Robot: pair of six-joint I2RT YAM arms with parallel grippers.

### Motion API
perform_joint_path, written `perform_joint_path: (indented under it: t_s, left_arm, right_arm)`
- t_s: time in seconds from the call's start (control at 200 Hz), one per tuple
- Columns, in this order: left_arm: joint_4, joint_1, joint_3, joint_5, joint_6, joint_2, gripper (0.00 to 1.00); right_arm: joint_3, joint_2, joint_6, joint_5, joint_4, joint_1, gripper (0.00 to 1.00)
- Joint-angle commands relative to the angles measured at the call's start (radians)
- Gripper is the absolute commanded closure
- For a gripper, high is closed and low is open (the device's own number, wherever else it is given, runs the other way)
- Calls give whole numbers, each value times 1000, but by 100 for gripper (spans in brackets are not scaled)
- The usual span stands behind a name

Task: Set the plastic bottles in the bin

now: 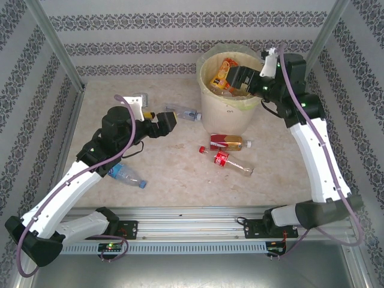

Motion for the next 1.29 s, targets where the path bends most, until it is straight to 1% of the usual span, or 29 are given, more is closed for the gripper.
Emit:
perform_joint_path:
  t_s: [0.0,0.09,0.19,0.285,0.475,0.61,0.704,0.839,0.934,1.054,1.194,1.289]
  left_arm:
    - [38,7,-28,-46,-78,7,0]
    - [-2,9,-17,-59,-101,27,0]
    - [-60,15,-9,-65,-129,47,0]
    - [-64,31,-38,-48,-178,45,0]
    - [-53,114,-90,67,-239,53,0]
    - [-48,159,-94,129,-268,106,0]
    - [2,185,-97,203,-286,144,0]
    - [0,213,-77,231,-276,195,0]
    - [27,234,-79,271,-292,235,0]
    - [-13,238,-36,256,-300,293,0]
    - [21,239,-35,195,-352,329,0]
    - [50,239,-38,154,-406,367,0]
  right_arm:
    - [-77,-74,-83,-63,17,19,2]
    - [-122,-124,-116,-73,15,48,2]
    - [-152,-167,-151,-30,-12,106,2]
    - [-189,-204,-164,-2,-27,153,2]
    - [-304,-277,-137,65,-31,190,2]
    - [-352,-308,-134,121,-45,192,2]
    - [-364,-308,-130,125,-41,191,2]
    - [-395,-308,-100,107,1,197,2]
    - [-455,-336,-76,132,70,219,2]
    - [-463,-350,-65,145,70,227,2]
    - [-448,-357,-77,144,17,222,2]
    - [-458,-366,-86,117,8,208,2]
